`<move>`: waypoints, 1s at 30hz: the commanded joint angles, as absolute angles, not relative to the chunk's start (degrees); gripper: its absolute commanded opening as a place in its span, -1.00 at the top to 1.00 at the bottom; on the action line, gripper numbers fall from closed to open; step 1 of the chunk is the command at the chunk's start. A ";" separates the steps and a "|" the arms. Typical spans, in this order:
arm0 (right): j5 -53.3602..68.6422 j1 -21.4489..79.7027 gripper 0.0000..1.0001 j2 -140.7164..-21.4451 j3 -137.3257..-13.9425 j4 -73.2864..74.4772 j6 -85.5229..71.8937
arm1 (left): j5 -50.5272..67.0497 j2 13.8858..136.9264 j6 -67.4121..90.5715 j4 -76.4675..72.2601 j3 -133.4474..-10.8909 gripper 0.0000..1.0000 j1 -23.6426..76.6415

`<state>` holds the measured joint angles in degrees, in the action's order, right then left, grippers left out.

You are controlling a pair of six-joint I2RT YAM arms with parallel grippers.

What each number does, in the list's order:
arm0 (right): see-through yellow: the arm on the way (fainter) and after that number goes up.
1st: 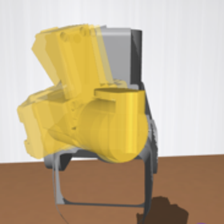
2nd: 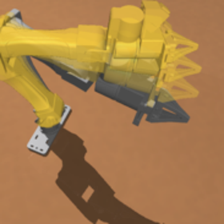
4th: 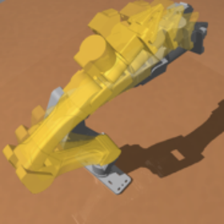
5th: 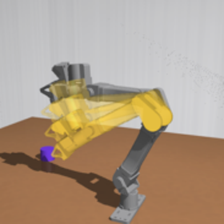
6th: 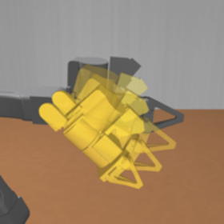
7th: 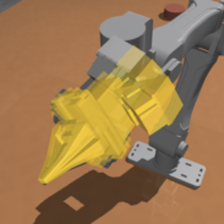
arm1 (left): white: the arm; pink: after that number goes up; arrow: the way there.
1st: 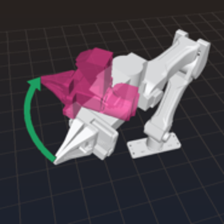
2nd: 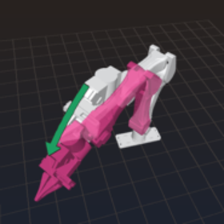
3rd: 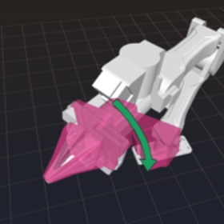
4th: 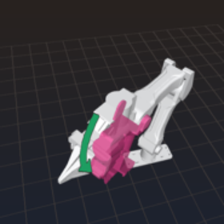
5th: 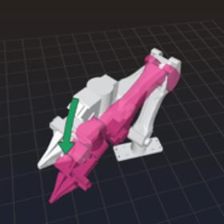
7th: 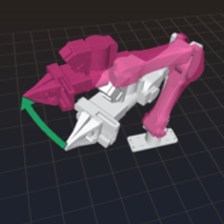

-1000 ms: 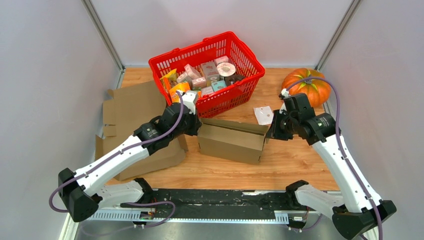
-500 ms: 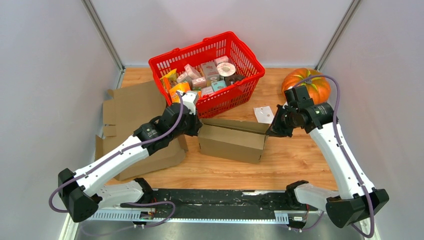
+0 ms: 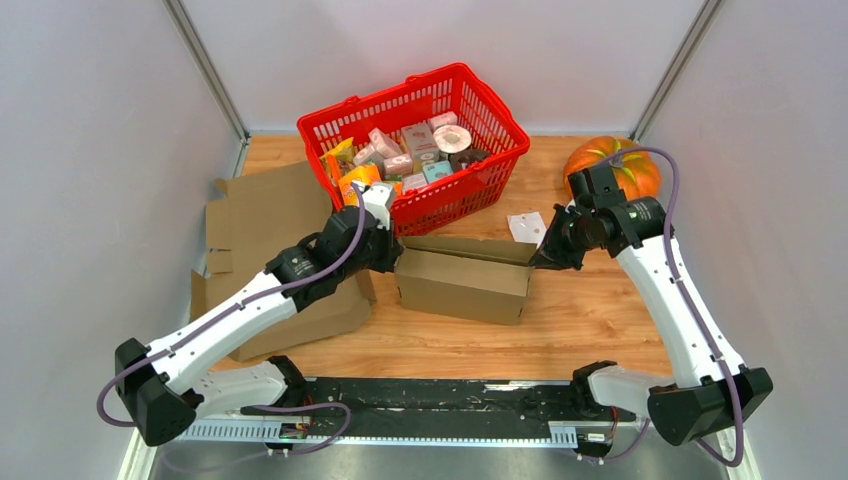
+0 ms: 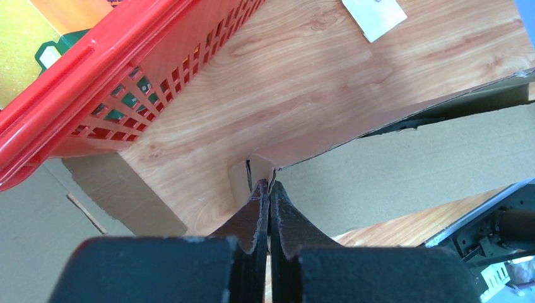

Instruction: Fold the paper box

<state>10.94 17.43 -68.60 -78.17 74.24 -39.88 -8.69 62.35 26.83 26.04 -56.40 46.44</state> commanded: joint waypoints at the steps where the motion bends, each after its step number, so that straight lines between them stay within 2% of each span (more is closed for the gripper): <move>1: 18.10 17.84 1.00 -67.41 -77.17 70.06 -42.10 | -4.92 63.28 26.89 32.08 -53.79 1.00 47.11; 14: 16.97 17.93 1.00 -54.59 -58.73 50.81 -31.84 | -4.66 63.46 27.95 30.94 -53.17 1.00 47.11; 19: 15.47 18.11 1.00 -51.16 -55.64 46.33 -27.08 | -4.66 63.46 28.39 30.59 -52.21 1.00 47.11; 23: 13.81 18.11 1.00 -52.55 -55.89 48.24 -23.21 | -4.22 63.72 28.48 30.32 -52.12 1.00 47.11; 30: 12.75 18.11 1.00 -57.47 -64.42 58.70 -20.66 | -4.04 64.60 28.56 30.76 -52.29 1.00 47.11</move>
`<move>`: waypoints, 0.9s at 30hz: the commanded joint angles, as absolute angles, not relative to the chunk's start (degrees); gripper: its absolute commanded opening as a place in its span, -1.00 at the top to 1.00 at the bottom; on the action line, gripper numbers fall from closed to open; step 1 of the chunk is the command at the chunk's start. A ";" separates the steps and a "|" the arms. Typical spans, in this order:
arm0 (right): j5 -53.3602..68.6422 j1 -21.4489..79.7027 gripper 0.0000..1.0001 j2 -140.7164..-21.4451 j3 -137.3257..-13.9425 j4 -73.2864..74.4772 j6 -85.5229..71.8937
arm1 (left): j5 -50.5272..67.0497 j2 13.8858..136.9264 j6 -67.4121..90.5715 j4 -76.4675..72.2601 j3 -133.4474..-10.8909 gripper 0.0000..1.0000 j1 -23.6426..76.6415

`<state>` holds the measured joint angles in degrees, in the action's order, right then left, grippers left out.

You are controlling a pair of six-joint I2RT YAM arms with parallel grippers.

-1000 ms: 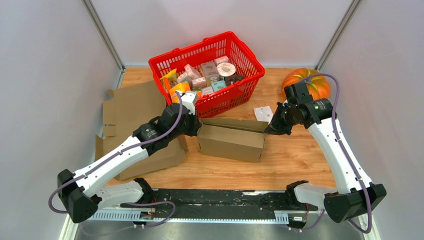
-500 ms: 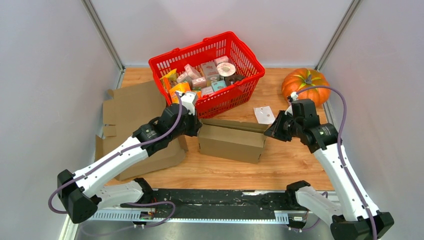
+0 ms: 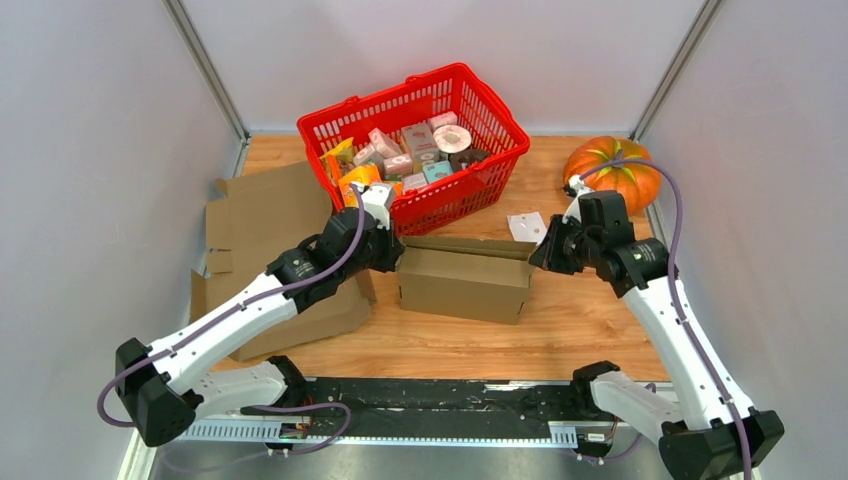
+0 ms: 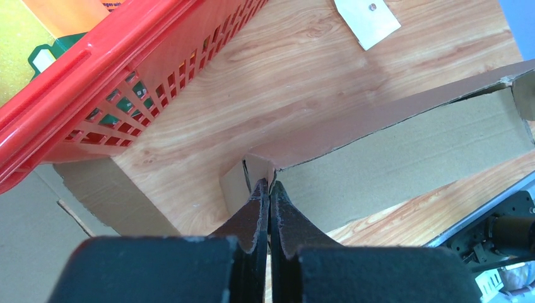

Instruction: Fold the paper box

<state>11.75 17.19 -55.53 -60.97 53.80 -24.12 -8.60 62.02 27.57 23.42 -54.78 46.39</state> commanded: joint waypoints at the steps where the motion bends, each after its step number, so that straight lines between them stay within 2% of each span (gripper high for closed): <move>1: 12.92 18.19 1.00 -57.83 -65.29 60.10 -19.44 | -3.78 64.77 28.48 30.76 -52.29 1.00 47.11; 4: 12.22 18.11 1.00 -59.24 -65.92 62.22 -18.28 | -3.87 64.86 28.48 30.59 -52.21 1.00 47.11; 11: 15.64 18.45 1.00 -56.08 -62.14 57.05 -22.39 | -3.60 64.86 28.48 30.59 -52.30 1.00 47.20; 13: 13.11 20.29 1.00 -53.37 -58.55 52.24 -26.17 | -3.95 64.43 29.09 29.98 -51.34 1.00 47.11; 18: -2.26 28.21 1.00 -42.64 -48.79 42.37 -29.18 | -5.01 61.44 31.02 24.44 -47.38 1.00 47.11; 22: -2.46 28.30 0.99 -39.03 -43.07 38.41 -29.62 | -6.15 60.91 30.24 23.99 -45.88 1.00 47.11; 25: -2.81 28.39 0.55 -40.34 -47.78 44.27 -29.79 | -7.37 61.08 29.01 24.08 -45.18 1.00 47.63; 26: -2.03 28.21 0.20 -42.17 -50.94 47.43 -30.06 | -7.56 61.08 28.74 24.17 -45.00 1.00 47.72; 27: -1.24 28.21 0.08 -43.32 -54.20 55.29 -30.32 | -7.65 61.08 28.74 24.08 -44.83 1.00 47.72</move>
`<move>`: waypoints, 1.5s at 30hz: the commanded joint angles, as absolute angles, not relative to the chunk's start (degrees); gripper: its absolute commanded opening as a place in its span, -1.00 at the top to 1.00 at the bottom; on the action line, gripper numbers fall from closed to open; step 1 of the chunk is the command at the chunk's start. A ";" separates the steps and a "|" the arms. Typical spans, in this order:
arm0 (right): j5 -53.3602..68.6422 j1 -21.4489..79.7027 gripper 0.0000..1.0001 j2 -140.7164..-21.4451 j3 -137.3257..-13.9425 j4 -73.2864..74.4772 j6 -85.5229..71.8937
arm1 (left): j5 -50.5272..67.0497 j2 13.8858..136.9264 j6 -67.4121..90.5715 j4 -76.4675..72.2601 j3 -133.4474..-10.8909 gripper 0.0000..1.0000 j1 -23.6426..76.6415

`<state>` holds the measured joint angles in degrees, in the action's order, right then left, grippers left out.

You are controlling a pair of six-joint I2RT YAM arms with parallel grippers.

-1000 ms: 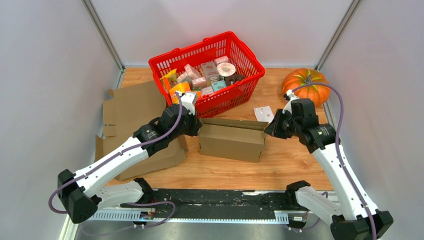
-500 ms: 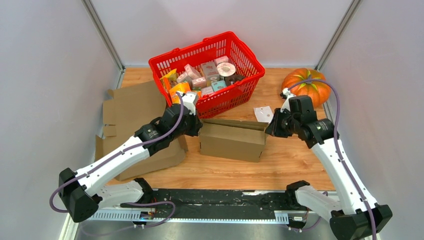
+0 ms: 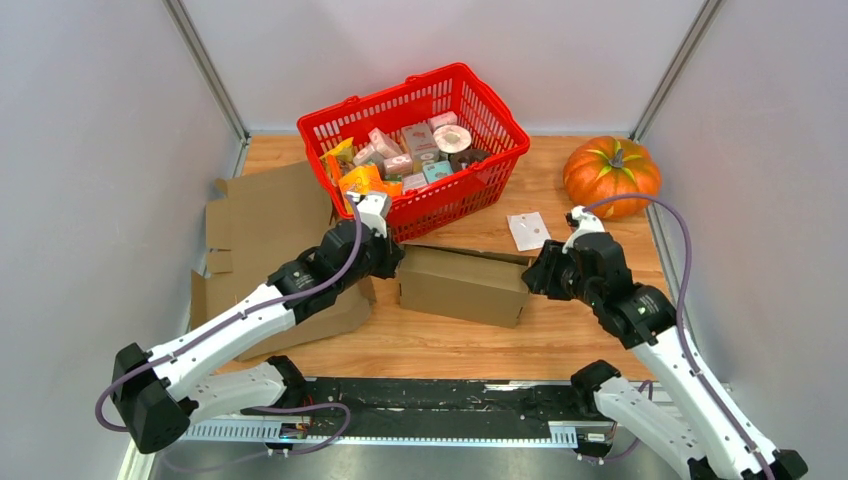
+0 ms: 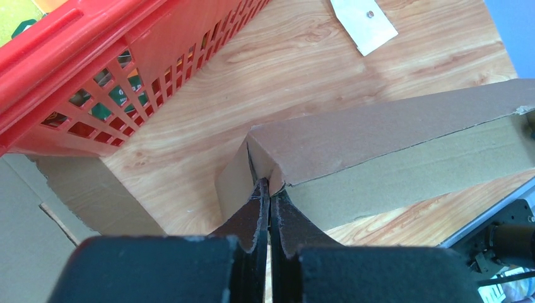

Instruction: Fold the paper box

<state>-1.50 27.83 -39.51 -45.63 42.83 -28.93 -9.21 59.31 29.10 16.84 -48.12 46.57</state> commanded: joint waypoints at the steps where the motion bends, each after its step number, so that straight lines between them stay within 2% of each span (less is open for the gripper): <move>1: -0.88 28.13 -0.03 -44.46 -57.53 58.94 -30.76 | -7.73 61.08 28.74 24.08 -44.48 1.00 47.72; 2: 1.12 28.21 -0.35 -45.43 -63.14 61.67 -31.72 | -7.73 61.08 28.74 23.82 -44.39 1.00 47.81; 4: 0.09 27.86 -0.84 -45.70 -66.08 65.38 -33.91 | -7.91 61.08 28.57 23.29 -44.21 1.00 47.90; 5: 1.48 25.25 -1.00 -46.75 -68.18 65.83 -36.01 | -7.91 61.08 28.30 23.20 -44.21 1.00 48.07; 9: 10.09 15.75 -1.00 -51.14 -67.86 60.41 -42.88 | -8.87 60.82 27.77 23.55 -44.39 1.00 48.43; 13: 10.02 14.68 -1.00 -54.49 -66.01 54.86 -47.72 | -8.96 60.65 27.51 24.43 -44.74 1.00 48.52; 15: 9.84 14.68 -0.86 -53.88 -62.95 49.87 -49.82 | -8.97 60.12 27.51 24.43 -44.56 1.00 48.60; 17: 10.37 14.77 -0.45 -52.56 -60.92 47.56 -51.15 | -9.05 59.85 27.60 24.78 -44.56 1.00 48.60; 19: 10.11 14.68 -0.12 -51.95 -58.55 46.32 -52.73 | -8.97 59.50 27.60 25.13 -44.74 1.00 48.78; 24: 10.11 15.12 0.01 -51.95 -57.74 47.98 -53.26 | -9.40 59.15 27.51 25.84 -45.17 1.00 48.87; 28: 8.00 15.91 0.31 -49.23 -55.99 47.90 -54.49 | -9.23 59.50 27.86 26.10 -45.53 1.00 49.04; 36: 3.70 19.59 0.32 -47.11 -55.19 50.09 -55.63 | -9.23 59.85 28.56 26.10 -45.53 1.00 49.66; 39: 0.09 22.23 0.52 -45.97 -52.93 48.70 -56.60 | -9.32 59.77 29.00 25.93 -45.27 1.00 49.83; 40: -2.78 24.41 0.66 -44.57 -51.69 47.39 -56.86 | -9.32 59.68 29.35 25.75 -45.09 1.00 49.92; 43: -9.30 29.68 0.87 -41.41 -46.43 42.20 -57.74 | -9.40 59.50 29.79 25.05 -44.21 1.00 50.27; 45: -14.39 32.50 0.88 -40.00 -44.83 40.61 -58.09 | -9.32 59.15 29.88 24.79 -43.69 1.00 50.27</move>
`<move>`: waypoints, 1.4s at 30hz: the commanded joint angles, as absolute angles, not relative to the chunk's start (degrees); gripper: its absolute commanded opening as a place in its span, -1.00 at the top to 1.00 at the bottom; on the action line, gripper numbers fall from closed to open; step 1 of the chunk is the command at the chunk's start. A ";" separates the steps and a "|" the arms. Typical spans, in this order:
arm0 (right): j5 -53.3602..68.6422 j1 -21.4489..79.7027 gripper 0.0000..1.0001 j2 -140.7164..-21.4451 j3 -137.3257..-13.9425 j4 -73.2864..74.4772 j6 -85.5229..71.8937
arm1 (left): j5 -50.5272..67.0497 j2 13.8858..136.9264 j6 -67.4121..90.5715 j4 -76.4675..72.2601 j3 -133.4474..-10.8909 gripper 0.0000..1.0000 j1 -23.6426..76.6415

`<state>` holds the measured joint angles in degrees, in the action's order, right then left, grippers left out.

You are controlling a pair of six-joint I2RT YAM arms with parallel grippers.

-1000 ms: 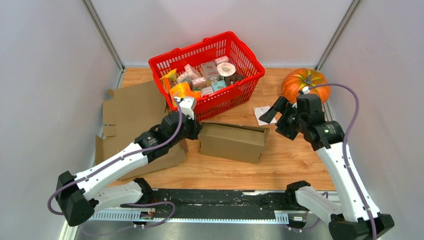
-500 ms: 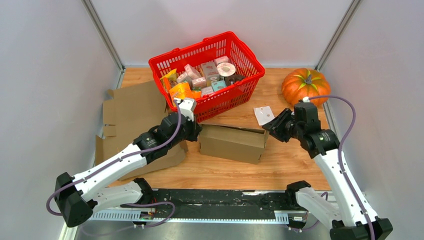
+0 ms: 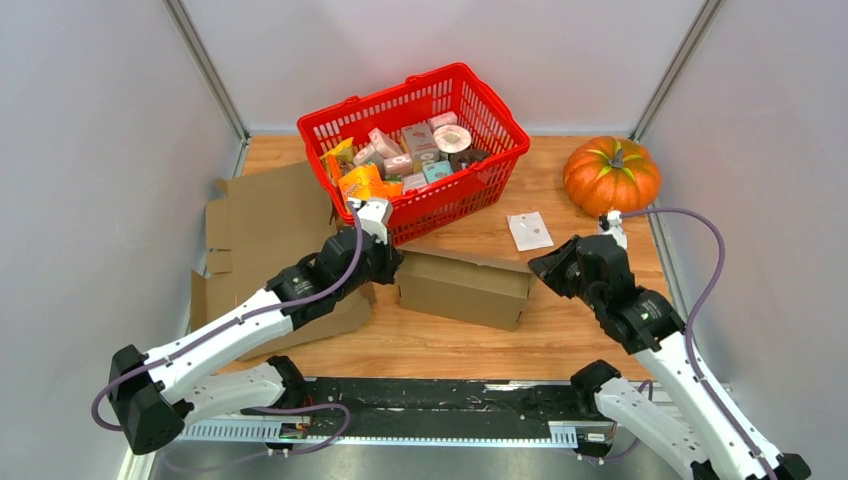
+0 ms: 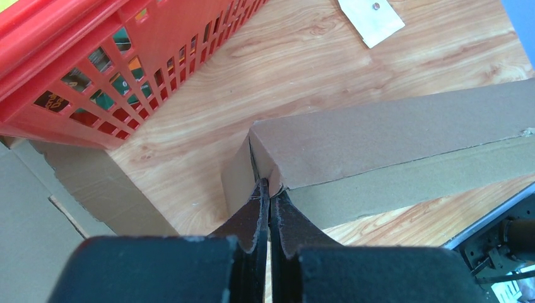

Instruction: Fold the paper box

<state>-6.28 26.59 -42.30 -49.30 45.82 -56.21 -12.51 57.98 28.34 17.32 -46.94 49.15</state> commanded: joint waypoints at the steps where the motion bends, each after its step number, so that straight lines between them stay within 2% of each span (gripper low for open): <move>1: -17.98 35.30 0.88 -38.77 -43.26 40.26 -58.53 | -9.23 58.89 29.71 24.61 -43.42 1.00 50.36; 3: -20.38 37.52 0.87 -37.80 -41.67 38.86 -58.97 | -8.45 58.45 29.71 24.09 -42.72 1.00 50.36; 6: -21.89 39.29 0.72 -38.40 -40.78 38.40 -59.94 | -7.21 58.18 29.79 23.91 -42.71 0.99 50.36; 7: -21.45 39.29 0.61 -39.10 -41.13 38.76 -60.29 | -6.95 58.01 29.71 23.91 -42.89 0.98 50.36; 15: -23.20 39.11 0.24 -40.44 -55.44 48.42 -56.08 | -6.94 58.71 29.79 24.79 -43.59 1.00 50.36; 20: -18.46 39.02 0.35 -43.41 -58.36 53.08 -58.09 | -6.77 59.24 29.53 24.61 -43.94 1.00 50.36; 26: -18.63 39.02 0.41 -45.61 -56.34 50.98 -57.57 | -6.24 59.24 29.62 25.05 -44.56 1.00 50.36; 33: -25.13 38.94 0.22 -45.00 -60.90 53.52 -49.94 | -7.30 57.92 29.18 26.37 -44.39 1.00 50.36; 36: -27.16 38.41 0.21 -45.35 -62.84 56.16 -47.99 | -7.30 58.01 29.27 26.37 -44.38 1.00 50.36; 42: -22.77 37.71 0.24 -45.09 -58.98 55.46 -51.05 | -7.12 58.10 29.44 26.37 -44.56 1.00 50.36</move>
